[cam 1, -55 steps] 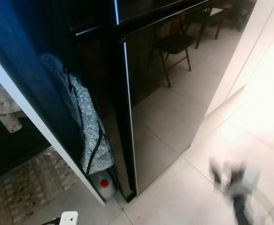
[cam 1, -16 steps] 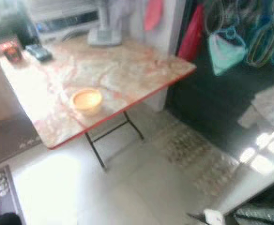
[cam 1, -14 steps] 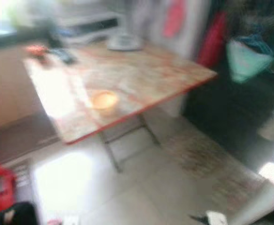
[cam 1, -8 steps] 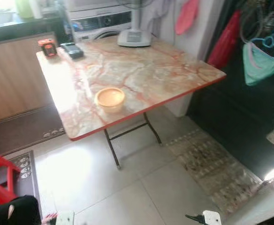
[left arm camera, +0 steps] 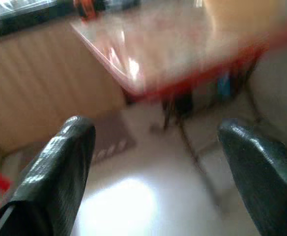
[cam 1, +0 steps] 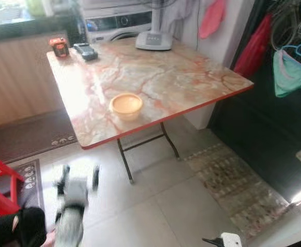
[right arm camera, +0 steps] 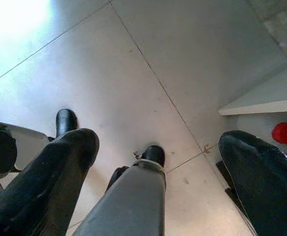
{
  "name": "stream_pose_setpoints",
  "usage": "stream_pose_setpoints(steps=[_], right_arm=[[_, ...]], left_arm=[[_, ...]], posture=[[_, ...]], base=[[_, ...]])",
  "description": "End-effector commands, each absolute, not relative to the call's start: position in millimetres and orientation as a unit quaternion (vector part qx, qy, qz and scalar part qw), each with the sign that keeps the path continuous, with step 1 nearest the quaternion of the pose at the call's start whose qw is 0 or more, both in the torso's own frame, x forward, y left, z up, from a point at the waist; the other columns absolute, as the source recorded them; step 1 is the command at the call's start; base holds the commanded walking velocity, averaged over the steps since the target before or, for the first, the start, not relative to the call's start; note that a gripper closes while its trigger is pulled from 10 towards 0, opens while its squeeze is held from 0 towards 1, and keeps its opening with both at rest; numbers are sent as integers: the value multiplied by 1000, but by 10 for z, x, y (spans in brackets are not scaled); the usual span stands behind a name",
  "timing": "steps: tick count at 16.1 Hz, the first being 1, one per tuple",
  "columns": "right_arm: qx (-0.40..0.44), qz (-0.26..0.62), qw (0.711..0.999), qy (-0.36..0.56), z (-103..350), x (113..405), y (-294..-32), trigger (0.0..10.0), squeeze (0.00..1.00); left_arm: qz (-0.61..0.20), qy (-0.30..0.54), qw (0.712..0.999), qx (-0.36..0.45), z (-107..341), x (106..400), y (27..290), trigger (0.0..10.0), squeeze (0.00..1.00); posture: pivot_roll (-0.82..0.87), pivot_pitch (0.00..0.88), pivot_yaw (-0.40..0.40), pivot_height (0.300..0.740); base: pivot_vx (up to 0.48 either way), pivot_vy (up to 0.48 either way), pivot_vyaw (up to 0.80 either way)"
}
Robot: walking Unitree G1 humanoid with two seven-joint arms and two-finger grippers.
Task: Restocking fridge
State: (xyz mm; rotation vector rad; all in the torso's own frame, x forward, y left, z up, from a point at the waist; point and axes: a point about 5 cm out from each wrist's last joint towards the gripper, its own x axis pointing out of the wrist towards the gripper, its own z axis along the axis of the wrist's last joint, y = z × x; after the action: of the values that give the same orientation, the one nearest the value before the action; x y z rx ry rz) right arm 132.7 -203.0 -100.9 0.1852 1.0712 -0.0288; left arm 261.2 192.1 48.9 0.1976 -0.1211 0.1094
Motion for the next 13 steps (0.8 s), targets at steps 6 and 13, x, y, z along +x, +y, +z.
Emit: stream_pose_setpoints(steps=[6, 13], right_arm=[[100, -40, 860, 498, -1009, 1324, -2037, 10000, 0], [94, -38, 867, 489, -996, 1342, -2046, 10000, 0]], left_arm=[[-14, -142, 990, 17, 913, 2746, 1502, 10000, 0], [-6, -138, 990, -36, 1119, 2833, 1569, 10000, 0]], posture=[[131, 45, -13, 740], [125, 70, -4, 740]], base=[[0, 0, 0], [0, 0, 0]])
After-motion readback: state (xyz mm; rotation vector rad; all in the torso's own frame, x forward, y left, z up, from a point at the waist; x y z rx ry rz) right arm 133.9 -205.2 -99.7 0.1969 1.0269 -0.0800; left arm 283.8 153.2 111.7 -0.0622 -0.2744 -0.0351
